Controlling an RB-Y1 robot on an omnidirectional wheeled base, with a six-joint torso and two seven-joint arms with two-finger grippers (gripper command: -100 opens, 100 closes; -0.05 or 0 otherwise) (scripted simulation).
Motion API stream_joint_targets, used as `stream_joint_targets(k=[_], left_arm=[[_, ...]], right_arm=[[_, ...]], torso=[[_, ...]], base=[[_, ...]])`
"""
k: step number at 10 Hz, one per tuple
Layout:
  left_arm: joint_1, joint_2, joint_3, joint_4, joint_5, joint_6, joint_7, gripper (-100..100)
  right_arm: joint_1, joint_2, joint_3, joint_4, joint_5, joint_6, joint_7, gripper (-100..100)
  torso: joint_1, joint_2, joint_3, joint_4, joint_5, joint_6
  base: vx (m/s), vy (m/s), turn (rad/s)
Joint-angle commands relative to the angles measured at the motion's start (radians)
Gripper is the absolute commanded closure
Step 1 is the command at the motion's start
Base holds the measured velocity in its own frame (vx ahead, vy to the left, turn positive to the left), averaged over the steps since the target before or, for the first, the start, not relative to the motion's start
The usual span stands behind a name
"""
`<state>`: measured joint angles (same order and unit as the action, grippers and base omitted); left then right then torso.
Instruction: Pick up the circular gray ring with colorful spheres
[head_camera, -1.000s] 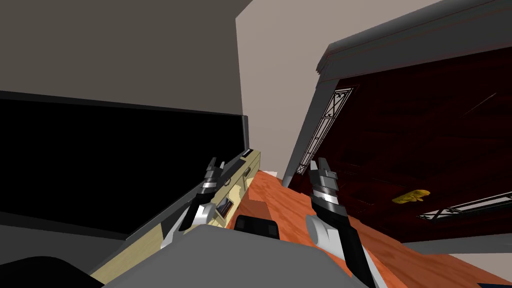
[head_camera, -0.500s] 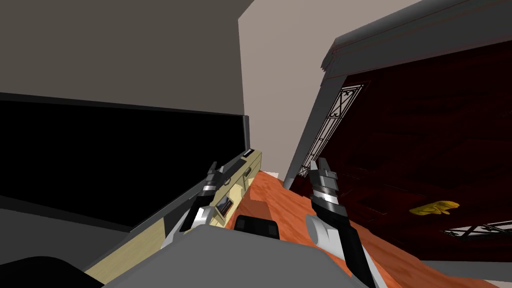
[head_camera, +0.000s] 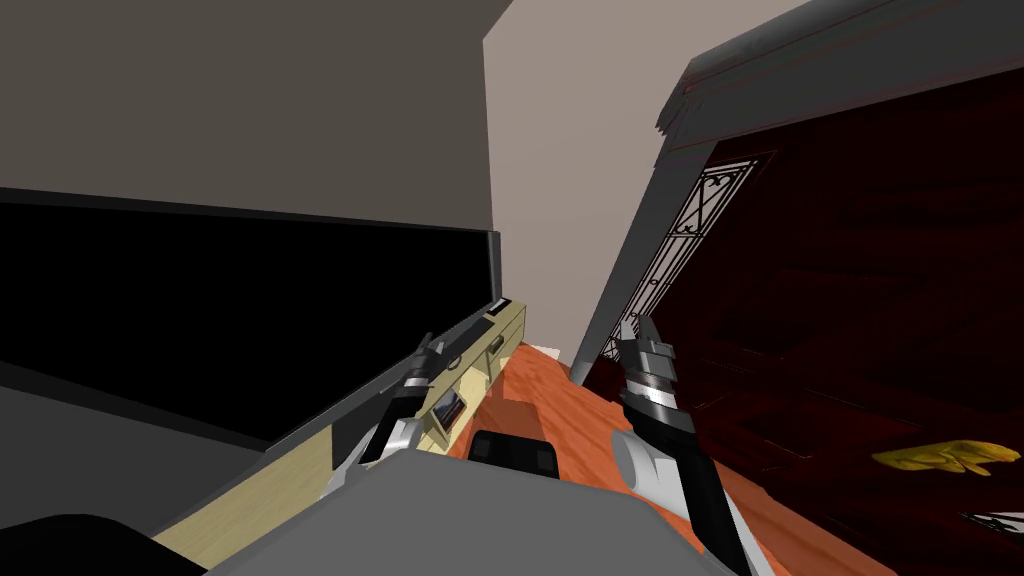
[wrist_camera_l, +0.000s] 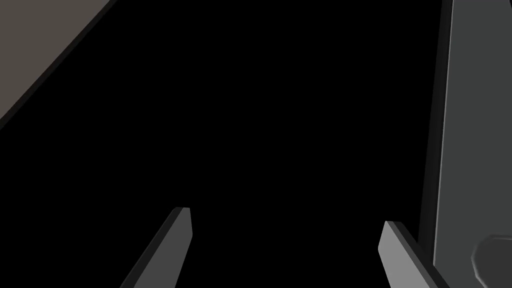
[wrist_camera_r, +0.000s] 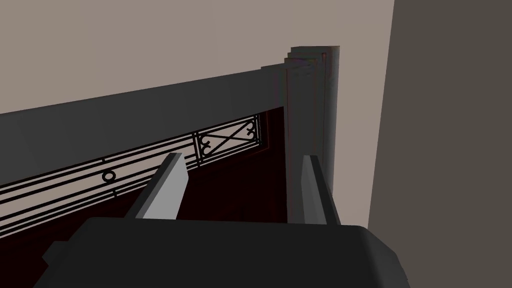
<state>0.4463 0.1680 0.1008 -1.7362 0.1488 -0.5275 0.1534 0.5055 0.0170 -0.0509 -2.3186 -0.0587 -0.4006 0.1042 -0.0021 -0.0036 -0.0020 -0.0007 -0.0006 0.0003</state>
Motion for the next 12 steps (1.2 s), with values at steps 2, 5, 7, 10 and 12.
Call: stream_joint_targets(k=[2,5,7,10,12], left_arm=[[0.000,0.007,0.013,0.058,0.008,0.000,0.002,-100],[-0.009,0.013,0.030,0.142,0.017,-0.007,0.004,-100],[-0.018,0.015,0.047,0.225,0.027,-0.014,0.007,-100],[-0.028,0.010,0.063,0.304,0.037,-0.021,0.011,-100],[-0.033,0.005,0.071,0.342,0.042,-0.025,0.013,-100]], right_arm=[[0.000,0.000,0.000,0.000,0.000,0.000,0.000,0],[0.000,0.000,0.000,0.000,0.000,0.000,0.000,0],[0.000,0.000,0.000,0.000,0.000,0.000,0.000,0],[0.000,0.000,0.000,0.000,0.000,0.000,0.000,0],[0.000,0.000,0.000,0.000,0.000,0.000,0.000,0]], torso=[[-0.001,0.000,0.000,0.000,0.000,0.000],[-0.001,0.000,0.000,0.000,0.000,0.000],[0.000,0.000,0.000,0.000,0.000,0.000],[0.000,-0.001,0.000,0.000,0.000,0.000],[0.000,-0.001,0.000,0.000,0.000,0.000]], base=[[0.040,-0.049,0.078],[0.030,-0.049,0.070],[0.043,-0.041,0.073],[0.047,-0.046,0.049],[0.043,-0.036,0.043]])
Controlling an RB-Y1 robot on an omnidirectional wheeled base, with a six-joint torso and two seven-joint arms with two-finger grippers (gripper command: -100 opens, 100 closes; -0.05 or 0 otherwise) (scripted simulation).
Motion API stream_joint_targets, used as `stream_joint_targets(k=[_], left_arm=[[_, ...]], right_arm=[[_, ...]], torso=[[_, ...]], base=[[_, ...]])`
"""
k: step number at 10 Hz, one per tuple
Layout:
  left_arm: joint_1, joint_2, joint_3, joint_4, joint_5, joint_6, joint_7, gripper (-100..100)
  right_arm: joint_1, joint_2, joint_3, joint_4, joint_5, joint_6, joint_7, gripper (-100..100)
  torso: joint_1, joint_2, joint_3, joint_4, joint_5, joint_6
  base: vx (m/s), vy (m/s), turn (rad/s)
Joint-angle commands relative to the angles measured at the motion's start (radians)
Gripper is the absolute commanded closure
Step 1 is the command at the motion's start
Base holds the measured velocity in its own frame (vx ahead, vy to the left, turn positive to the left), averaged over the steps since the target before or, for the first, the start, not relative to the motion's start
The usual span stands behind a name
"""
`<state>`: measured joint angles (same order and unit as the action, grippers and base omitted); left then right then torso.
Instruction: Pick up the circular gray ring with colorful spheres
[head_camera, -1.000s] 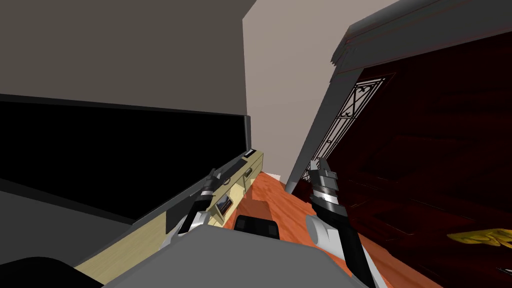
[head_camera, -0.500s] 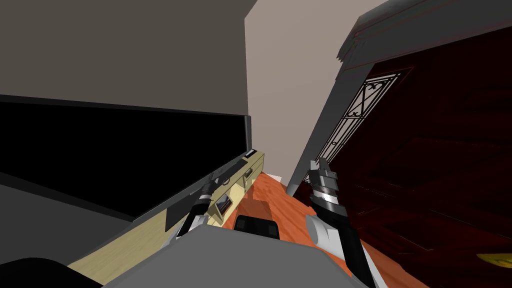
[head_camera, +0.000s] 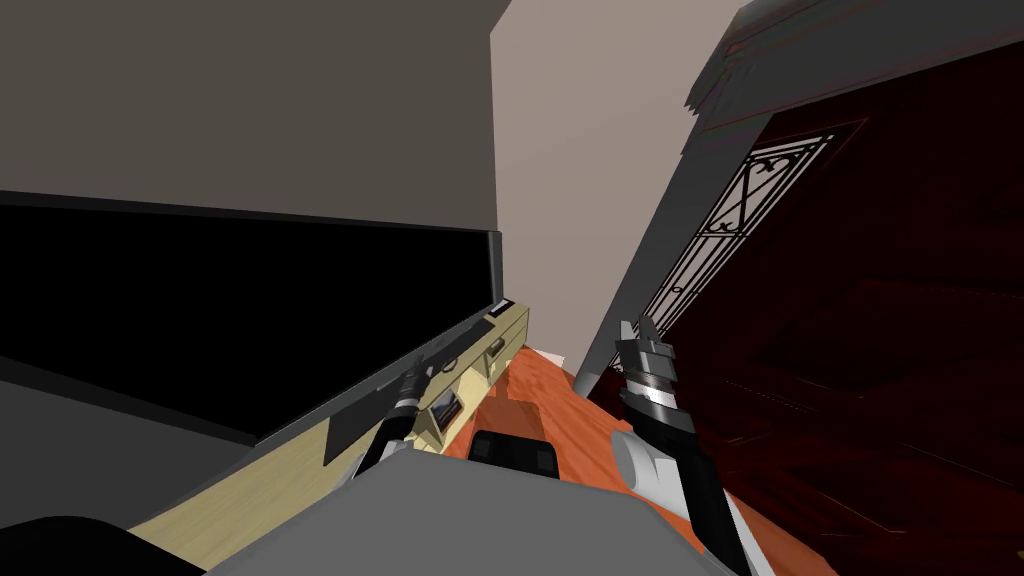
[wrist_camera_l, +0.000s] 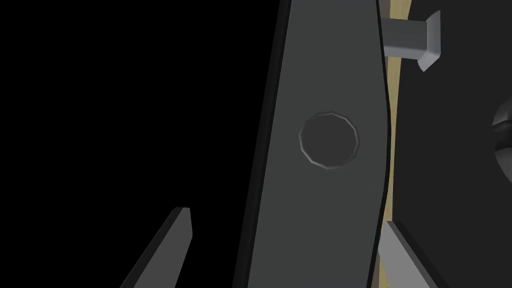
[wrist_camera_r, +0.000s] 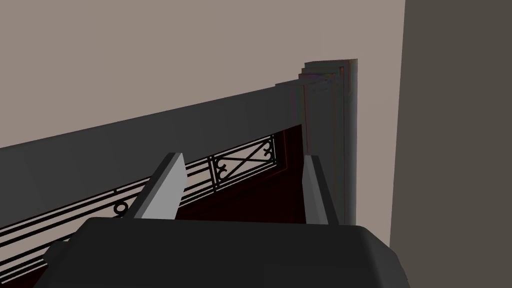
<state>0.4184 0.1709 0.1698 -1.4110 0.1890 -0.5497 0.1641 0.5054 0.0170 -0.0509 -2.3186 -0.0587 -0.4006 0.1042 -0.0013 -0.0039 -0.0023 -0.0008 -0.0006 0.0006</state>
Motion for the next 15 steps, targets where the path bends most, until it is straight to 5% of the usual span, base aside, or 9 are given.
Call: stream_joint_targets(k=[1,7,15], left_arm=[[-0.010,-0.004,0.010,0.050,0.006,-0.007,0.004,-100],[-0.032,-0.041,0.039,0.180,0.024,-0.023,0.013,-100],[-0.073,-0.166,0.079,0.328,0.052,-0.052,0.032,-100]], right_arm=[[0.000,0.000,0.000,0.000,0.000,0.000,0.000,0],[0.000,0.000,0.000,0.000,0.000,0.000,0.000,0],[0.000,0.000,0.000,0.000,0.000,0.000,0.000,0]], torso=[[0.000,0.000,0.000,0.000,0.000,0.000],[0.001,-0.003,-0.002,0.000,0.000,0.000],[0.005,-0.002,-0.001,0.000,0.001,0.000]], base=[[0.044,-0.016,0.029],[0.059,-0.015,0.016],[0.070,0.024,-0.036]])
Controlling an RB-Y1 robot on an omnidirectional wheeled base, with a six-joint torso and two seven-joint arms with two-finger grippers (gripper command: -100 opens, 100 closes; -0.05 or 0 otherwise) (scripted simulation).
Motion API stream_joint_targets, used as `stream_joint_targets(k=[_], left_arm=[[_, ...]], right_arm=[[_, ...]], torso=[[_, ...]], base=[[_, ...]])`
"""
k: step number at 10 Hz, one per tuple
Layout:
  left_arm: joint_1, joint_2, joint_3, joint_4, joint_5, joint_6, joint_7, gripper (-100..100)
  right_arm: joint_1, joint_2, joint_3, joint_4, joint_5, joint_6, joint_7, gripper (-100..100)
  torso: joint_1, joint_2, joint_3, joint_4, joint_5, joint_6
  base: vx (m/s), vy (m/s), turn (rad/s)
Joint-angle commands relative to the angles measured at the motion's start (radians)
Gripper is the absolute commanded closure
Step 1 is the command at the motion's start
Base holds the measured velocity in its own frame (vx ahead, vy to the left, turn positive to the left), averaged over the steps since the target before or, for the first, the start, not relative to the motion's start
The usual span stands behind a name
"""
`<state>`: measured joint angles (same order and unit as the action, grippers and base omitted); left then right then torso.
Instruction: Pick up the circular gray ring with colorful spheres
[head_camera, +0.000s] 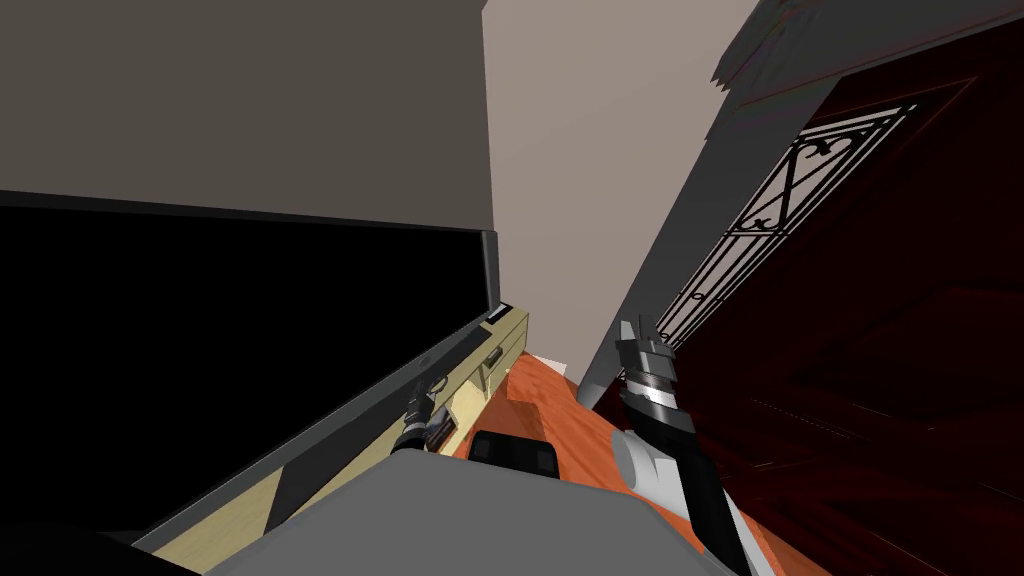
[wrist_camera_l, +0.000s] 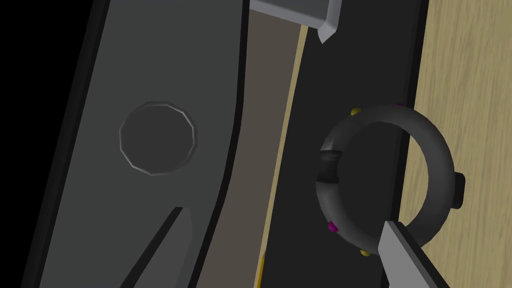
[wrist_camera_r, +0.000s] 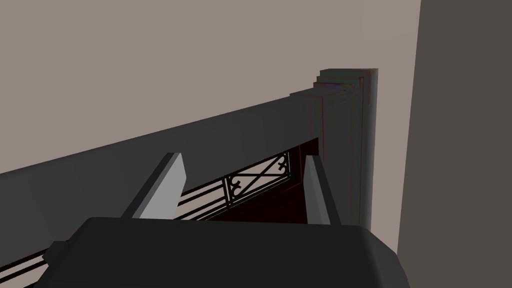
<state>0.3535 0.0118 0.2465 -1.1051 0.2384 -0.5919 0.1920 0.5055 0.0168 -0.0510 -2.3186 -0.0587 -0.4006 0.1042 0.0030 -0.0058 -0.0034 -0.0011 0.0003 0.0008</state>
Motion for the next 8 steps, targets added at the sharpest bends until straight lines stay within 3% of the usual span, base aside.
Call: stream_joint_targets(k=[1,2,3,4,5,6,7,8], left_arm=[[-0.012,-0.025,0.005,0.030,0.004,-0.012,0.006,-100],[-0.018,-0.052,0.009,0.040,0.007,-0.016,0.008,-100],[-0.015,-0.035,0.008,0.032,0.006,-0.010,0.007,-100],[-0.016,-0.037,0.008,0.034,0.006,-0.011,0.008,0],[-0.060,-0.026,-0.026,0.074,-0.004,-0.011,0.017,-100],[-0.087,-0.015,-0.061,0.113,-0.014,-0.012,0.027,-100],[-0.103,-0.015,-0.061,0.114,-0.014,-0.012,0.027,-100],[-0.147,-0.004,-0.095,0.154,-0.024,-0.013,0.036,-100]], right_arm=[[0.000,0.000,0.000,0.000,0.000,0.000,0.000,0],[0.000,0.000,0.000,0.000,0.000,0.000,0.000,0],[0.000,0.000,0.000,0.000,0.000,0.000,0.000,0],[0.000,0.000,0.000,0.000,0.000,0.000,0.000,0],[0.000,0.000,0.000,0.000,0.000,0.000,0.000,0],[0.000,0.000,0.000,0.000,0.000,0.000,0.000,0],[0.000,0.000,0.000,0.000,0.000,0.000,0.000,0],[0.000,0.000,0.000,0.000,0.000,0.000,0.000,0]], torso=[[0.000,0.000,0.000,0.000,0.000,0.000],[0.000,0.000,0.000,0.000,0.000,0.000],[0.000,0.000,0.000,0.000,0.000,0.000],[-0.001,0.002,0.001,0.000,0.000,0.000],[-0.002,0.004,0.002,0.001,-0.001,0.000],[-0.002,0.003,0.002,0.000,0.000,-0.001],[-0.003,0.002,0.001,0.000,-0.001,0.000],[-0.003,0.002,0.001,0.000,-0.001,0.000]], base=[[0.066,0.046,-0.050],[0.066,0.043,-0.074],[0.030,0.018,-0.017],[0.006,0.004,0.003],[0.019,0.006,0.391],[0.034,-0.008,0.424],[0.027,-0.018,0.261],[0.024,-0.014,0.416]])
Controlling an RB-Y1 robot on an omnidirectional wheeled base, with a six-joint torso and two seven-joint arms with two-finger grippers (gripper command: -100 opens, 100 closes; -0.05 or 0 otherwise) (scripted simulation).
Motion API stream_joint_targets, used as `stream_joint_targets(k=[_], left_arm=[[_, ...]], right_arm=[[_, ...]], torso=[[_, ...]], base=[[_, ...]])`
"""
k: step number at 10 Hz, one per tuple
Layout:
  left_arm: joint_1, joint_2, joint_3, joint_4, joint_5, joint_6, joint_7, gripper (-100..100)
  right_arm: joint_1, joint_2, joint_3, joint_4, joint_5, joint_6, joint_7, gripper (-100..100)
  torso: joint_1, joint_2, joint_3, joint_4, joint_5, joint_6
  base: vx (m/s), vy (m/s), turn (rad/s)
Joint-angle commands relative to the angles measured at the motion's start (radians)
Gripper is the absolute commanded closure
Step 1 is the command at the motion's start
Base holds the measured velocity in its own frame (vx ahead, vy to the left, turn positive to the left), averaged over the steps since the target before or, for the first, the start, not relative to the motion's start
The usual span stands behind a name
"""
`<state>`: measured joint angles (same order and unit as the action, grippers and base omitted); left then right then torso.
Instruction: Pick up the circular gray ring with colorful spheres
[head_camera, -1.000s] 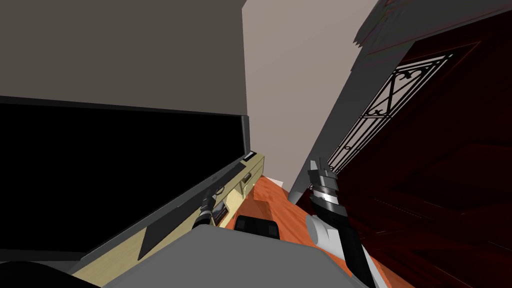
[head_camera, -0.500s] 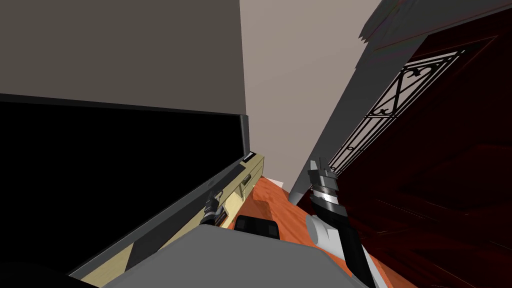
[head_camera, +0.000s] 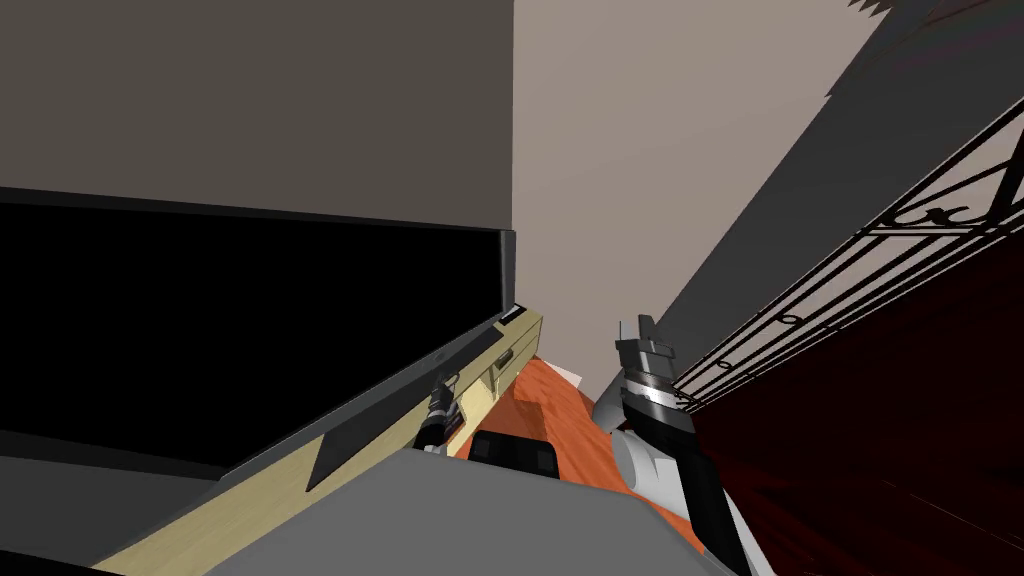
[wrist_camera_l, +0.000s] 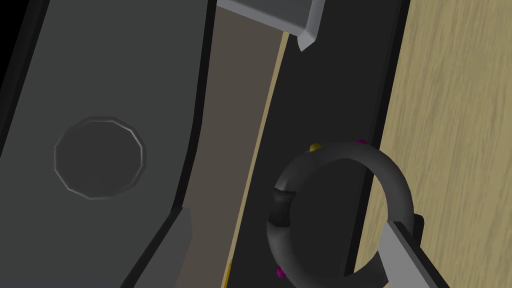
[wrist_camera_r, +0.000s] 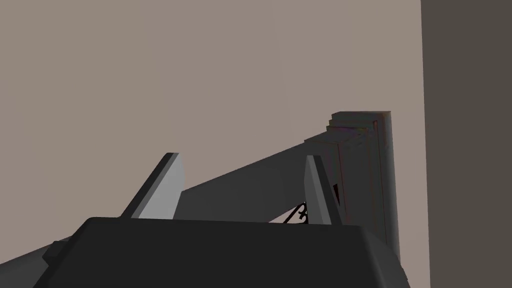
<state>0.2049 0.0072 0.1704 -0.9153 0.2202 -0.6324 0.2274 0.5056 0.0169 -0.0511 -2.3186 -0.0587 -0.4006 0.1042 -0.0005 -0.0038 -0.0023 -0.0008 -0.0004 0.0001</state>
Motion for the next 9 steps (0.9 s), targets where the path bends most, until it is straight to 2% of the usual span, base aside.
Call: stream_joint_targets(k=[1,2,5,6,7,8,9], left_arm=[[0.002,0.001,-0.019,-0.036,-0.006,0.028,0.001,-100],[0.002,0.001,-0.019,-0.036,-0.006,0.028,0.001,-100],[-0.124,0.033,-0.114,0.085,-0.036,0.026,0.029,-100],[-0.129,0.033,-0.122,0.085,-0.036,0.026,0.029,-100],[-0.173,0.044,-0.157,0.125,-0.046,0.025,0.038,-100],[-0.173,0.044,-0.157,0.125,-0.046,0.025,0.038,-100],[-0.211,0.055,-0.191,0.155,-0.057,0.024,0.048,-100]], right_arm=[[0.000,0.000,0.000,0.000,0.000,0.000,0.000,0],[0.000,0.000,0.000,0.000,0.000,0.000,0.000,0],[0.000,0.000,0.000,0.000,0.000,0.000,0.000,0],[0.000,0.000,0.000,0.000,0.000,0.000,0.000,0],[0.000,0.000,0.000,0.000,0.000,0.000,0.000,0],[0.000,0.000,0.000,0.000,0.000,0.000,0.000,0],[0.000,0.000,0.000,0.000,0.000,0.000,0.000,0]], torso=[[0.000,0.000,0.000,0.000,0.000,0.000],[0.000,0.001,0.000,0.000,0.000,0.001],[0.001,0.000,0.000,0.000,0.000,0.000],[0.000,-0.001,0.000,0.000,0.000,0.000],[0.000,0.000,0.000,0.000,0.000,0.001],[0.001,0.000,0.000,0.000,0.000,0.000],[0.001,0.001,0.000,0.000,0.000,0.001]], base=[[0.023,-0.019,0.163],[0.012,-0.007,-0.029],[0.028,-0.011,0.443],[0.035,-0.023,0.256],[0.025,-0.010,0.343],[0.017,-0.013,0.186],[0.018,-0.014,0.359]])
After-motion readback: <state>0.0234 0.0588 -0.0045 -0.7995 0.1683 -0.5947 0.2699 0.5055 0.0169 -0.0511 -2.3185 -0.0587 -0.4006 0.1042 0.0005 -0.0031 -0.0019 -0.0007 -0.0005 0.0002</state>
